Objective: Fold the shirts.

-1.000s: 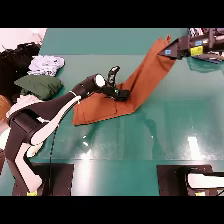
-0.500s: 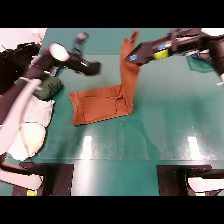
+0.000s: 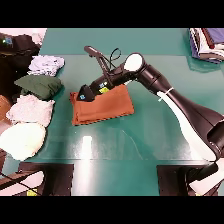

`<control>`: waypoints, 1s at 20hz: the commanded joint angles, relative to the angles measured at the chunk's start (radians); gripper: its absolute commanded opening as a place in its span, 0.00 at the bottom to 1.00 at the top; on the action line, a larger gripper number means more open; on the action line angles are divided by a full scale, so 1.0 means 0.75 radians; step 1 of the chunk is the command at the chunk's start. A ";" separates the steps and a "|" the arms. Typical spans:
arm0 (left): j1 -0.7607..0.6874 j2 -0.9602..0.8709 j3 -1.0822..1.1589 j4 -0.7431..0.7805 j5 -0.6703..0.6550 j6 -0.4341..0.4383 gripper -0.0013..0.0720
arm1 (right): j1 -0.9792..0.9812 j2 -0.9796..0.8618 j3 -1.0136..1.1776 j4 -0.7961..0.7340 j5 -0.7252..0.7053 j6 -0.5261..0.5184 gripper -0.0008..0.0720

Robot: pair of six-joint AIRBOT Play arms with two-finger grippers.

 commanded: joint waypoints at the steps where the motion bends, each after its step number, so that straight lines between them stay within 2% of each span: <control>1: 0.037 0.028 0.002 0.008 -0.079 0.038 0.05 | -0.102 0.057 -0.095 -0.203 0.119 0.076 0.86; 5: 0.037 0.028 0.002 -0.011 -0.082 0.038 0.05 | -0.423 0.233 -0.470 -0.376 0.030 0.163 0.87; 6: 0.037 0.028 0.002 -0.027 -0.081 0.038 0.05 | -0.516 0.247 -0.545 -0.366 0.000 0.163 0.89; 7: 0.036 0.028 0.002 -0.040 -0.079 0.038 0.05 | -0.599 0.239 -0.599 -0.349 -0.022 0.163 1.00; 8: 0.031 0.028 0.002 -0.042 -0.077 0.038 0.05 | -0.660 0.218 -0.638 -0.296 -0.038 0.159 0.99; 11: 0.031 0.028 -0.004 -0.054 -0.070 0.039 0.05 | -0.744 0.068 -0.646 -0.121 0.022 0.088 0.96; 15: 0.031 0.028 -0.004 -0.057 -0.071 0.038 0.05 | -0.636 -0.131 -0.479 -0.048 0.106 0.084 0.92; 17: 0.031 0.028 -0.004 -0.064 -0.073 0.038 0.05 | -0.551 -0.209 -0.363 -0.049 0.104 0.084 0.80; 19: 0.031 0.028 -0.004 -0.072 -0.087 0.038 0.05 | -0.482 -0.270 -0.261 -0.049 0.085 0.084 0.72; 20: 0.031 0.028 -0.006 -0.073 -0.094 0.038 0.05 | -0.455 -0.292 -0.214 -0.050 0.082 0.084 0.49</control>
